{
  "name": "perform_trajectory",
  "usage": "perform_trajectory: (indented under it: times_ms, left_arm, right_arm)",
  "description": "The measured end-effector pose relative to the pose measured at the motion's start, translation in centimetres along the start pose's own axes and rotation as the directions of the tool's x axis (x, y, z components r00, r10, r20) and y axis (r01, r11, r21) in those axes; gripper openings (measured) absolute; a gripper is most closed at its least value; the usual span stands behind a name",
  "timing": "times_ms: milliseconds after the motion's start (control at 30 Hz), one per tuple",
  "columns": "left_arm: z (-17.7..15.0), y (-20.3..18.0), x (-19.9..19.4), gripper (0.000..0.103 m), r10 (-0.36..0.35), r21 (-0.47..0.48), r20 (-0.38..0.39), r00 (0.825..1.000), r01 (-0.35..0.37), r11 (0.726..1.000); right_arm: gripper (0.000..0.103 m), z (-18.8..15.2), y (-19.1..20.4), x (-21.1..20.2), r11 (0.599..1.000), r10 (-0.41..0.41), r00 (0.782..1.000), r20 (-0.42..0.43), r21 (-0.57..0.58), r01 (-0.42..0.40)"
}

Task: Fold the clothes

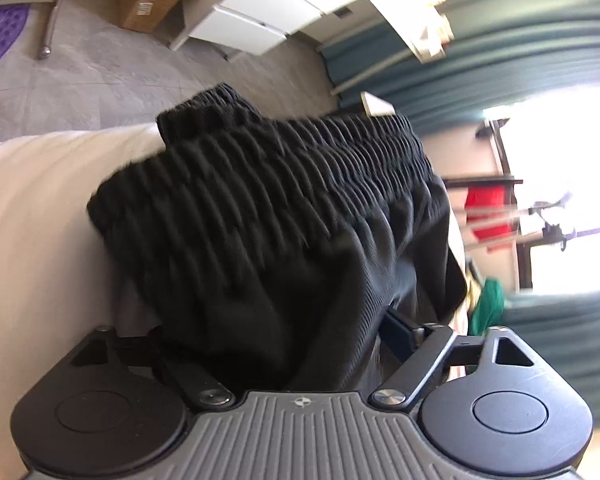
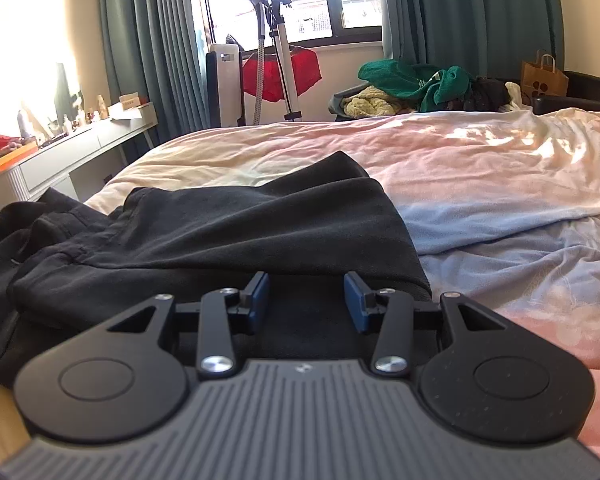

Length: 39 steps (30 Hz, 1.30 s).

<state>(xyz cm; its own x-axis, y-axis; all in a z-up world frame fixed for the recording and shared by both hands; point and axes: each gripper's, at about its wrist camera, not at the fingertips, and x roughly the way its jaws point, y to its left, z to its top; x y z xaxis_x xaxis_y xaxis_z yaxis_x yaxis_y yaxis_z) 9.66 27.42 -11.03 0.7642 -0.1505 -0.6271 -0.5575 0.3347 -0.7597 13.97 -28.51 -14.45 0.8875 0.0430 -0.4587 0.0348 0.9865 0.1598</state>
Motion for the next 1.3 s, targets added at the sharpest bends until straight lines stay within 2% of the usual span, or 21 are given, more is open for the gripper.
perform_trajectory:
  times_ms: [100,167,267,433,500,533,600,700,833,867,900,1000,1033,1133,1233,1300]
  left_arm:
    - [0.2,-0.4,0.5,0.062,0.031,0.018,0.045,0.999,-0.031,0.999]
    - [0.0,-0.9,0.5,0.042,0.034,0.075,0.065,0.997,-0.039,0.996]
    - [-0.2,-1.7,0.4,0.027,0.015,0.157,0.085,0.996,-0.028,0.987]
    - [-1.7,-3.8,-0.6,0.019,-0.002,0.304,0.151,0.989,-0.045,0.952]
    - [-3.9,-5.9,-2.0,0.018,-0.023,0.413,0.217,0.976,-0.071,0.908]
    - [-5.0,-7.1,-2.7,0.017,-0.037,0.468,0.25,0.968,-0.087,0.88]
    - [-8.1,-10.2,-3.8,0.017,-0.071,0.584,0.334,0.94,-0.147,0.798]
    - [-13.7,-15.3,-5.8,0.017,-0.163,0.728,0.432,0.887,-0.236,0.644]
    - [-22.5,-20.9,-6.5,0.017,-0.319,0.841,0.458,0.83,-0.289,0.457]
    - [-25.4,-22.1,-6.7,0.017,-0.354,0.858,0.453,0.818,-0.293,0.422]
    - [-27.6,-23.0,-6.5,0.017,-0.385,0.869,0.449,0.806,-0.294,0.398]
    - [-34.8,-24.5,-5.4,0.017,-0.448,0.892,0.43,0.784,-0.293,0.344]
    - [-36.9,-24.7,-4.7,0.017,-0.456,0.898,0.42,0.785,-0.289,0.331]
    - [-42.9,-24.5,-2.0,0.018,-0.45,0.919,0.38,0.808,-0.278,0.279]
    - [-49.1,-23.0,1.8,0.019,-0.436,0.937,0.348,0.83,-0.324,0.132]
    - [-52.3,-20.8,5.0,0.02,-0.418,0.934,0.32,0.85,-0.356,-0.01]
  right_arm:
    - [0.045,0.0,0.1,0.4,1.0,0.01,1.0,-0.007,-0.006,-0.01]
    - [0.045,0.0,0.2,0.6,1.0,0.017,1.0,-0.012,-0.011,-0.017]
    - [0.045,-0.4,0.0,1.2,1.0,0.026,0.999,-0.042,-0.01,-0.026]
    - [0.045,-0.8,-0.2,1.8,0.999,0.041,0.996,-0.077,0.001,-0.041]
    - [0.045,-0.9,-0.3,1.7,0.999,0.048,0.995,-0.082,0.011,-0.047]
    - [0.045,-1.0,-0.4,1.7,0.999,0.051,0.995,-0.085,0.017,-0.05]
    - [0.045,-0.9,-0.7,1.6,0.997,0.064,0.994,-0.088,0.039,-0.06]
    - [0.045,-1.1,-1.0,1.5,0.995,0.071,0.993,-0.092,0.073,-0.065]
    - [0.045,-0.7,-1.4,1.1,0.991,0.086,0.992,-0.092,0.111,-0.076]
    - [0.045,-0.5,-1.7,0.9,0.987,0.101,0.991,-0.091,0.134,-0.089]
    - [0.044,-0.2,-2.2,0.8,0.982,0.111,0.99,-0.091,0.163,-0.095]
    - [0.043,0.8,-5.3,-0.6,0.935,0.117,0.991,-0.062,0.344,-0.089]
    - [0.044,1.1,-6.8,-1.1,0.909,0.105,0.993,-0.049,0.41,-0.075]
    - [0.045,1.6,-10.7,-3.2,0.84,0.039,0.999,-0.003,0.542,-0.031]
    - [0.045,1.5,-13.9,-4.7,0.78,-0.02,0.999,0.041,0.626,-0.01]
    - [0.045,1.2,-15.4,-5.0,0.744,-0.041,0.998,0.053,0.669,-0.005]
